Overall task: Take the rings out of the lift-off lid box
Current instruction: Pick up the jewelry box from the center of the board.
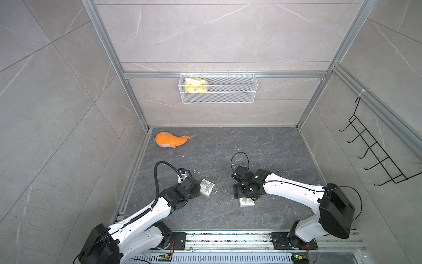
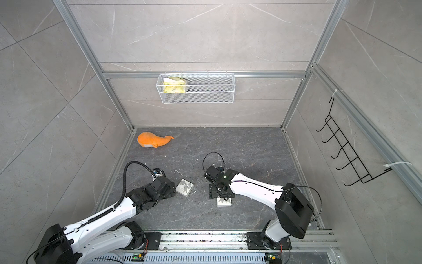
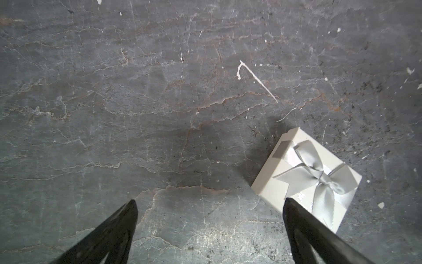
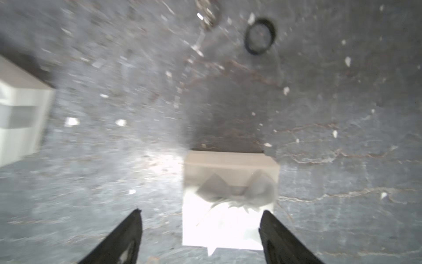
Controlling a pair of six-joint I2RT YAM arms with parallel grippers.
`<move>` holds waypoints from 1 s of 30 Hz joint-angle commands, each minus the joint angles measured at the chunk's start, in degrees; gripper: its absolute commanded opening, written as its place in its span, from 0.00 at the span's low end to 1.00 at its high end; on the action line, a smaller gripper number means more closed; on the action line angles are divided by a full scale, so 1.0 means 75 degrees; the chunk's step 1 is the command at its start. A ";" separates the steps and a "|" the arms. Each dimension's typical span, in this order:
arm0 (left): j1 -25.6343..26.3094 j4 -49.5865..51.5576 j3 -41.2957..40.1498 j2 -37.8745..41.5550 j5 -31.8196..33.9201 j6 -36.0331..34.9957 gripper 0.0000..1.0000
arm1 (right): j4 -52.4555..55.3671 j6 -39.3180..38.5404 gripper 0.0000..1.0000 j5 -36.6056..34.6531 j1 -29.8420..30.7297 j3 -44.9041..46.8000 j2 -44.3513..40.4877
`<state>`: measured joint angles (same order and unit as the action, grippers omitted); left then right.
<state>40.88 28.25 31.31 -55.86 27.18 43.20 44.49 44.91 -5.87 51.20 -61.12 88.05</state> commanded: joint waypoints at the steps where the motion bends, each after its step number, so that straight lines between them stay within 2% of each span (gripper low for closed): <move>1: -0.0325 0.0032 -0.0014 0.0586 0.0364 -0.0036 1.00 | 0.0223 -0.0266 0.87 0.0175 0.0306 -0.1035 0.0510; 5: -0.0678 0.0021 -0.0286 0.1278 0.0352 0.0234 1.00 | 0.0279 -0.0661 0.93 0.0390 0.0732 -0.2358 0.1450; 11: -0.0815 0.0470 -0.0543 0.2268 0.0944 0.0812 1.00 | 0.0063 -0.2240 0.95 0.0671 0.0890 -0.3590 0.2760; 15: -0.1021 0.0260 -0.0705 0.2581 0.0590 0.0700 1.00 | 0.0058 -0.3020 0.97 0.0737 0.1028 -0.3948 0.3281; 18: -0.1233 0.0090 -0.0682 0.2252 0.0232 0.0655 1.00 | 0.0065 -0.2885 0.98 0.0408 0.1004 -0.4099 0.3541; 21: -0.1491 -0.0544 -0.0645 0.1564 -0.0819 0.0272 1.00 | 0.0186 -0.2541 0.98 0.0166 0.0991 -0.4237 0.3594; 25: -0.1514 -0.0861 -0.0241 0.0357 -0.1593 -0.0069 1.00 | -0.0476 -0.2247 0.99 0.0255 0.0859 -0.3431 0.2800; 30: -0.1508 -0.1136 -0.0156 -0.0059 -0.1935 -0.0432 1.00 | -0.0841 -0.2085 0.99 0.0470 0.0630 -0.2726 0.2042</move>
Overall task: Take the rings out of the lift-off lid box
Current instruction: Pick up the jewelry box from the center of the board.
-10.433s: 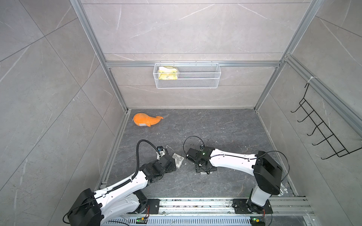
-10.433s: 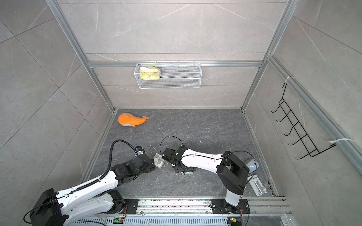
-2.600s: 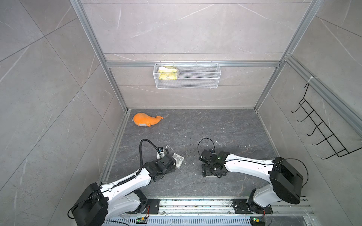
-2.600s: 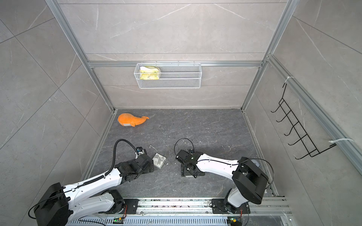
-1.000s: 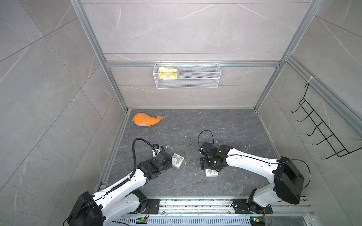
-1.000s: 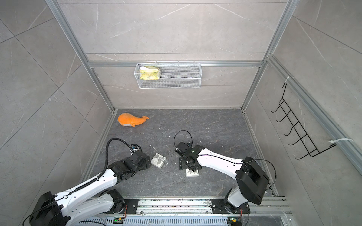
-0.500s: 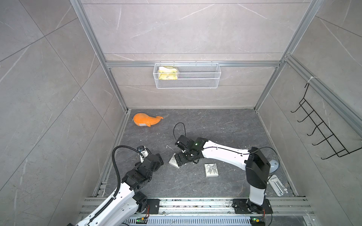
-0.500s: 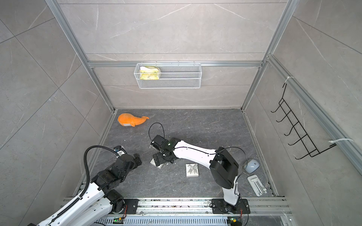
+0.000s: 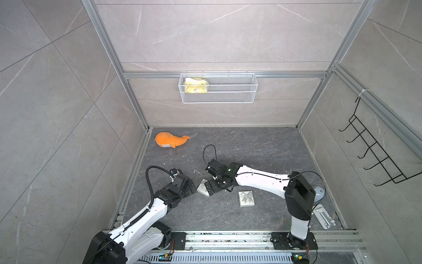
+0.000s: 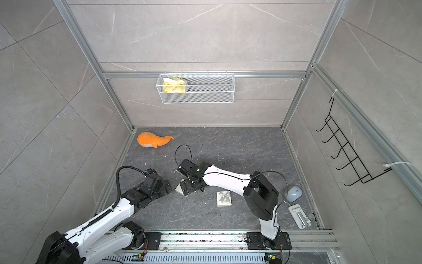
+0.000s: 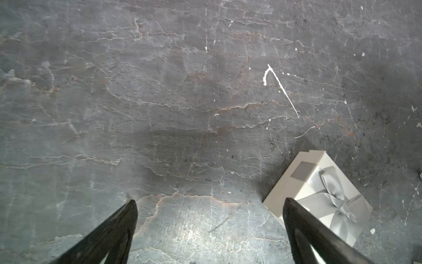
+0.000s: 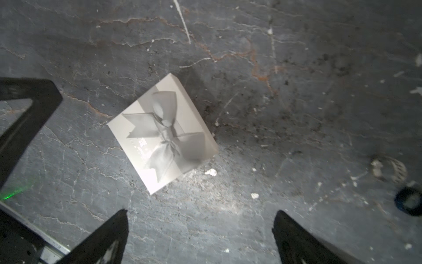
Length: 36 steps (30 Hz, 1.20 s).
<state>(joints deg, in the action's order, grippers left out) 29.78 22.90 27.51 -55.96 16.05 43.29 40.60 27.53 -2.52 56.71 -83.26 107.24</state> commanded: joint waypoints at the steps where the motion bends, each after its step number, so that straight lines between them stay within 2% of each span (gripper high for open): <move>1: -0.0033 -0.0415 0.0383 -0.0092 -0.0481 -0.0483 1.00 | -0.0419 0.0270 0.99 0.0023 -0.0109 0.0363 -0.0610; 9: -0.0020 -0.0545 0.0521 -0.0553 -0.0812 -0.0796 1.00 | -0.0596 0.0409 0.99 0.0101 -0.0253 0.0811 -0.0876; 15: -0.0036 -0.1041 0.0694 -0.0754 -0.0714 -0.0397 1.00 | -0.0909 0.0084 0.99 0.0498 -0.0244 0.0976 -0.0929; 20: -0.0068 -0.0286 0.0781 0.0280 0.0452 -0.0017 1.00 | -0.0632 -0.0724 0.99 0.1027 -0.0204 0.0461 -0.0310; 28: -0.0162 0.0233 0.0202 0.1272 0.0864 0.0453 1.00 | -0.0239 -0.1743 0.98 0.1006 0.0047 -0.0513 0.0855; 36: -0.0232 0.0217 -0.0078 0.1395 0.1029 0.0360 1.00 | 0.0239 -0.2377 0.96 0.0668 0.0206 -0.1416 0.1465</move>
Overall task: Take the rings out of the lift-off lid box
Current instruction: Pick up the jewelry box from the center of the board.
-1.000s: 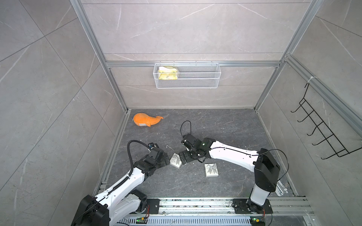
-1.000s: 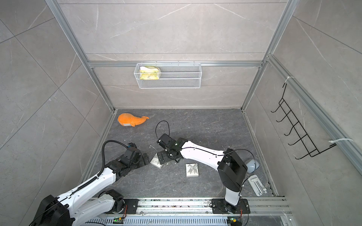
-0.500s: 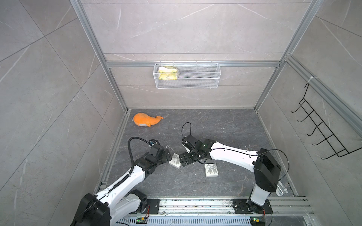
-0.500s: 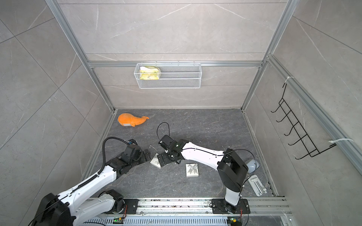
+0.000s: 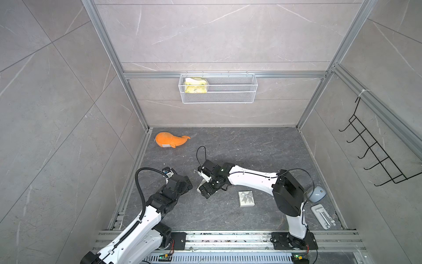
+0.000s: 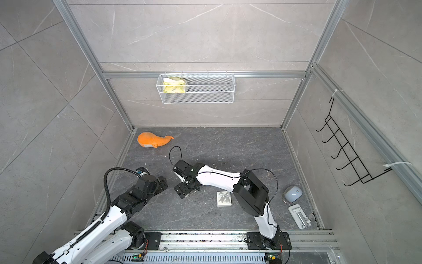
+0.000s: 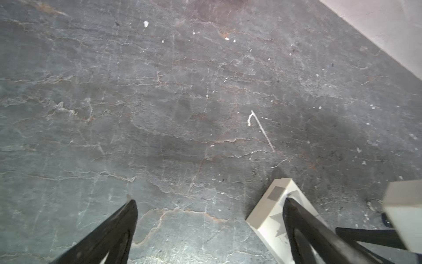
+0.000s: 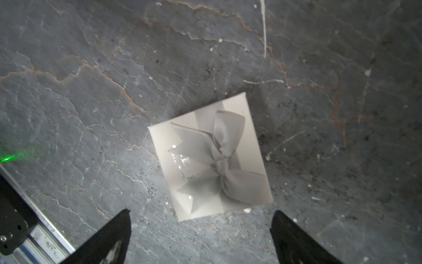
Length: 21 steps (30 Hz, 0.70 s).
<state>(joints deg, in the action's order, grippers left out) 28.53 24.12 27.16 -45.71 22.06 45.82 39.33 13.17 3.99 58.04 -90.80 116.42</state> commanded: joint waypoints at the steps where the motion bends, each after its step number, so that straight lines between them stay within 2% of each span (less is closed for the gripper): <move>1: -0.0073 0.0043 -0.0057 0.0037 0.0233 0.0009 1.00 | 0.0514 -0.0574 0.96 -0.0358 0.0049 -0.0535 0.0370; 10: -0.0148 0.0095 -0.0199 0.0420 0.0385 -0.0074 1.00 | 0.0956 -0.1096 0.97 -0.0484 0.0075 -0.1228 0.1178; 21: -0.0160 0.0079 -0.0262 0.0453 0.0473 -0.0165 1.00 | 0.1147 -0.1400 0.95 -0.0821 0.0067 -0.1887 0.1607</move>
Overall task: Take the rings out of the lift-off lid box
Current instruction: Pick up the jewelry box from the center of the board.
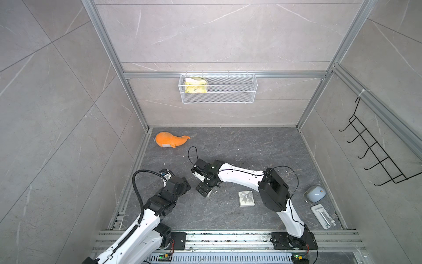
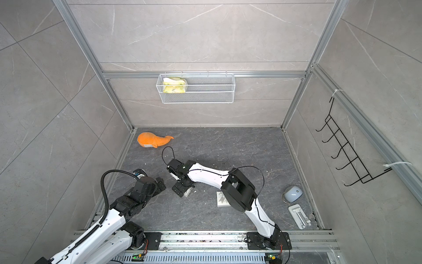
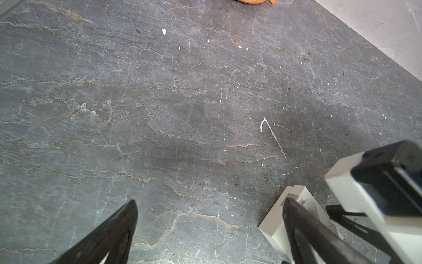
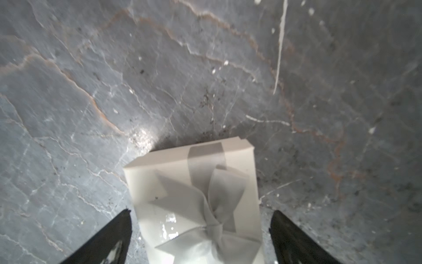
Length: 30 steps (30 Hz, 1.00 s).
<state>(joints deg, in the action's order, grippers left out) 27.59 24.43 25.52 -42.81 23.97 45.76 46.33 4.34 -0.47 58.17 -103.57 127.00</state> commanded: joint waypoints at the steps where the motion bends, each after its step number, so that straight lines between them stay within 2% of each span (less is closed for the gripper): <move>1: -0.0041 0.0036 -0.0046 0.0065 0.0226 -0.0159 1.00 | 0.0236 -0.0260 0.94 -0.0230 0.0055 -0.0234 0.0227; 8: -0.0037 0.0025 -0.0040 0.0049 0.0250 -0.0172 1.00 | 0.0557 -0.0271 0.86 -0.0207 0.0049 -0.0488 0.0460; 25: -0.0052 0.0037 -0.0029 -0.0063 0.0273 -0.0218 1.00 | 0.0841 -0.0100 0.84 -0.0289 0.0053 -0.0687 0.0281; 30: -0.0049 0.0024 -0.0024 -0.0071 0.0274 -0.0220 1.00 | 0.0867 -0.0036 0.79 -0.0301 0.0054 -0.0663 0.0261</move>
<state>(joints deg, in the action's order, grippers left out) 27.59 24.45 25.23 -43.22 24.97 45.39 51.11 3.25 -1.98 58.17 -107.26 129.67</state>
